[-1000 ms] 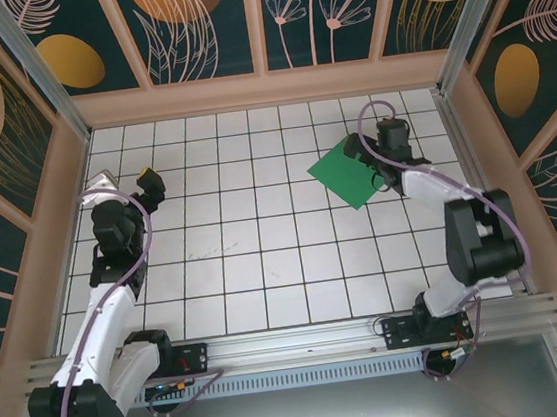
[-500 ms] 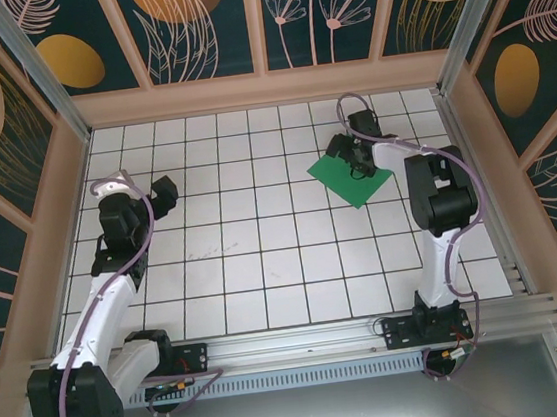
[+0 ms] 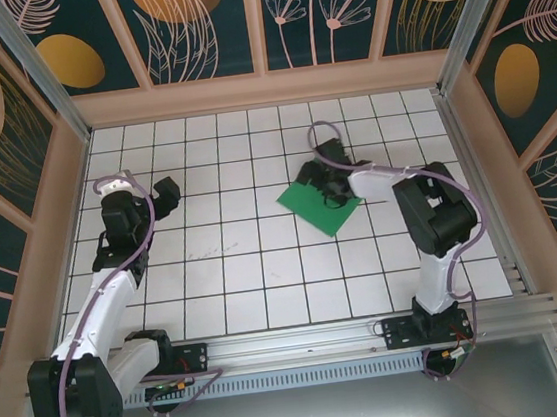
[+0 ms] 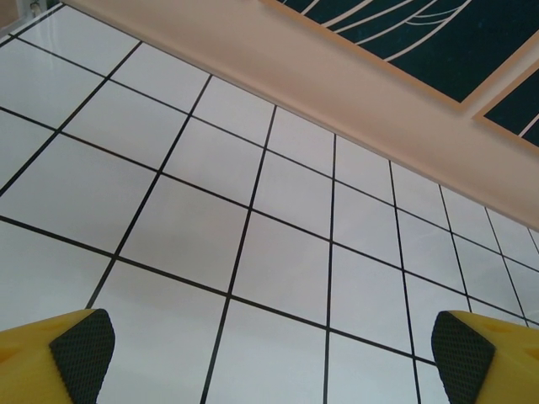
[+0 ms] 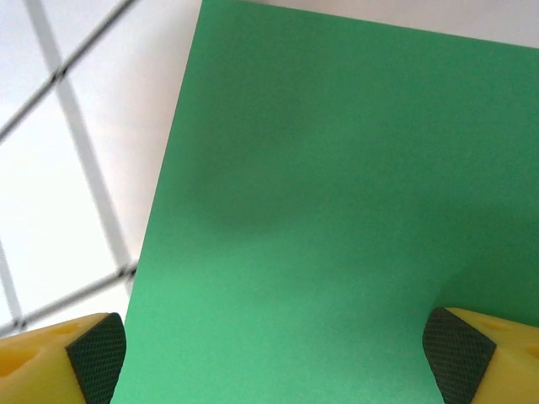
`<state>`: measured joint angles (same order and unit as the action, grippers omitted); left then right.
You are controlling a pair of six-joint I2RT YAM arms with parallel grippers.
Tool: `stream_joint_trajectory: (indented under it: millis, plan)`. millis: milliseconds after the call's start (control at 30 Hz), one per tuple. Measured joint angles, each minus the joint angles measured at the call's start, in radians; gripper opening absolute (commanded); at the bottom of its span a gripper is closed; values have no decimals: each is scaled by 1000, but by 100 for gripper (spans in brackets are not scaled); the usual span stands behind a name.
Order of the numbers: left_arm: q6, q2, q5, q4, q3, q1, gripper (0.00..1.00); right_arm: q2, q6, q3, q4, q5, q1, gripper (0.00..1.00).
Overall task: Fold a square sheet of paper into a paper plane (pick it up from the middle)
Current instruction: Move the square sheet of paper to the center of the table.
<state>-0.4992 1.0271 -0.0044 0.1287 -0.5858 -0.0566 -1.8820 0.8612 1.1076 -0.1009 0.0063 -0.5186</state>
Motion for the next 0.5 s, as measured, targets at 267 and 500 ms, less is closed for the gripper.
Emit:
stream_joint_trajectory:
  millis: [267,500]
  plan:
    - [-4,3,8,-3,0,0,99,-53,28,163,-179,-7,-154,95]
    - [-4,3,23,-3,0,0,99,-212,-125,462,-256,-16,-112,93]
